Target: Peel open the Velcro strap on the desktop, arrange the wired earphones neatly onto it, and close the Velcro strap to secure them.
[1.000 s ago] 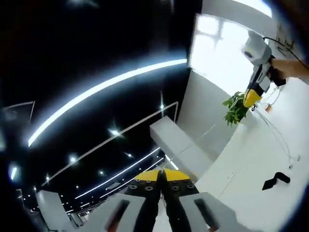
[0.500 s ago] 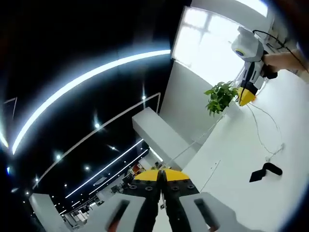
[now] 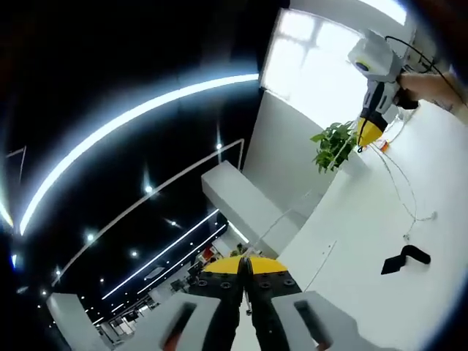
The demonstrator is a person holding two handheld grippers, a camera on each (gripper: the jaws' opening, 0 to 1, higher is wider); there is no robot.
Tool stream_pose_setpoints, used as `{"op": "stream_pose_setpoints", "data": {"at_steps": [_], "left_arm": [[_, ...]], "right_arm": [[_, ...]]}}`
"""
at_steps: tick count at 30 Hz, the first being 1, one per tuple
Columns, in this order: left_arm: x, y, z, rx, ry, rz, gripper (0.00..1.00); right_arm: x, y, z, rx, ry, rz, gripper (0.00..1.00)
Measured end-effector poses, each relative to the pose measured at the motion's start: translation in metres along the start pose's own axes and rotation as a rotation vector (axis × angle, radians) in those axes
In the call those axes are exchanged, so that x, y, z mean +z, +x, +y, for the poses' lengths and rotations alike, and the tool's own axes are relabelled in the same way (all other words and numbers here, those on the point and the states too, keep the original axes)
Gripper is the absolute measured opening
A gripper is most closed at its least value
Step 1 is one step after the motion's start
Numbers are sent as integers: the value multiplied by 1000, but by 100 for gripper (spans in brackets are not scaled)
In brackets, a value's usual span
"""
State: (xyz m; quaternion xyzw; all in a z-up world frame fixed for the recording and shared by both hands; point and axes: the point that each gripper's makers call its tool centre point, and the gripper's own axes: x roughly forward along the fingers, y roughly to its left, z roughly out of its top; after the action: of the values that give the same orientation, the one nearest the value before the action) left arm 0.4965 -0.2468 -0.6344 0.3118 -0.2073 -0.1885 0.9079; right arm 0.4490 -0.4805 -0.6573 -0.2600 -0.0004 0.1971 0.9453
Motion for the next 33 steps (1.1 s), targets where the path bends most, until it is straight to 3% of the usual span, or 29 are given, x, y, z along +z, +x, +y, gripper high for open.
{"op": "stream_pose_setpoints", "data": {"at_steps": [4,7,10,11,14,17,20,25,29,33], "left_arm": [[-5,0,13,25,-8,14,5],[-9,-1,16,22,-30,27,5],[-4,-4,20,61,24,16,5],[4,-7,20,77,61,-5,5],[22,-13,18,73,63,-41,5],[43,-15,13,41,62,-72,5],[61,-14,3,-16,33,-114,5],[89,-14,-9,-65,22,-170,5],[104,-18,-10,-41,81,-200,5],[110,-22,1,-17,68,-210,5]], "right_arm": [[14,-2,2,36,21,-25,4],[22,3,-4,14,-15,-22,4],[3,16,-3,-1,-64,52,4],[-3,19,-3,-16,-79,65,4],[-18,28,-2,-36,-98,89,4],[-42,38,12,14,-17,125,4],[-61,46,16,25,49,117,4],[-79,60,23,43,111,104,4],[-84,66,26,39,95,112,4],[-96,68,25,48,116,135,4]]}}
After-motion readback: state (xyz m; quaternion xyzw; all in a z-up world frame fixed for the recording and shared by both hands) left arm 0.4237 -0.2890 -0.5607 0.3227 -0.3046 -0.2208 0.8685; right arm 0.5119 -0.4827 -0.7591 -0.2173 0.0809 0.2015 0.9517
